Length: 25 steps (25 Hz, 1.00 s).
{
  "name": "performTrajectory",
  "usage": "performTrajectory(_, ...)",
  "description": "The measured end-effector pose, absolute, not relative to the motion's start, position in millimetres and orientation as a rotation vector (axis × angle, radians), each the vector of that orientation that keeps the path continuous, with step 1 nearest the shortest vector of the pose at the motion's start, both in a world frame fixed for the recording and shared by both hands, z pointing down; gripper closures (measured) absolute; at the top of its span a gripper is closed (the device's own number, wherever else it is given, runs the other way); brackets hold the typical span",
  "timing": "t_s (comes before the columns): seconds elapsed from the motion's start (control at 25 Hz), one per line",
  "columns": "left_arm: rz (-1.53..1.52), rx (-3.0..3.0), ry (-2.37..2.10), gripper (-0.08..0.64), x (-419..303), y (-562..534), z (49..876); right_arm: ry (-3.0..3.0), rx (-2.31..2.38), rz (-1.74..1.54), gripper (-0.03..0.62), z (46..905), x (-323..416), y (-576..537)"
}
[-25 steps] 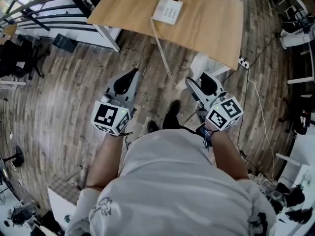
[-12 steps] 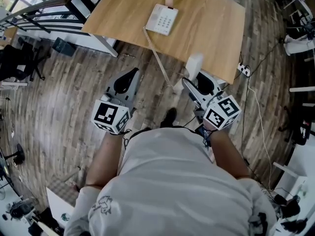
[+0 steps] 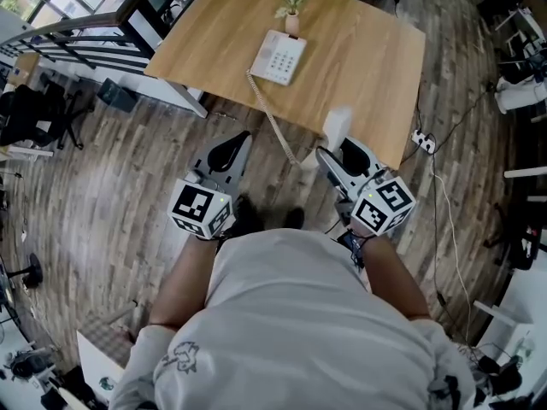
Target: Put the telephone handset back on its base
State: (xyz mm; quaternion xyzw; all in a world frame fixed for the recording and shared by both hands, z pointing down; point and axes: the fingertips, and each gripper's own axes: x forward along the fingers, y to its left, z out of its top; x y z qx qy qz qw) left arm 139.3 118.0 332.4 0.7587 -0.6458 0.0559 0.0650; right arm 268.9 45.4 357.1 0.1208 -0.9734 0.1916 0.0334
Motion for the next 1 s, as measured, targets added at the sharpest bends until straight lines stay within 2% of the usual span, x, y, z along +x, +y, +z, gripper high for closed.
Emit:
performTrajectory(0.56, 0.117, 2.346, -1.902, 0.554, 91.8, 75.0, 330.1, -2.961, 0.402, 0.599, 0.37, 357.7, 222.3, 19.9)
performTrajectory(1.0, 0.135, 2.434, -1.827, 0.554, -27.1, 55.5, 318.2, -2.956, 0.529, 0.607, 0.37, 354.1, 115.6, 1.2)
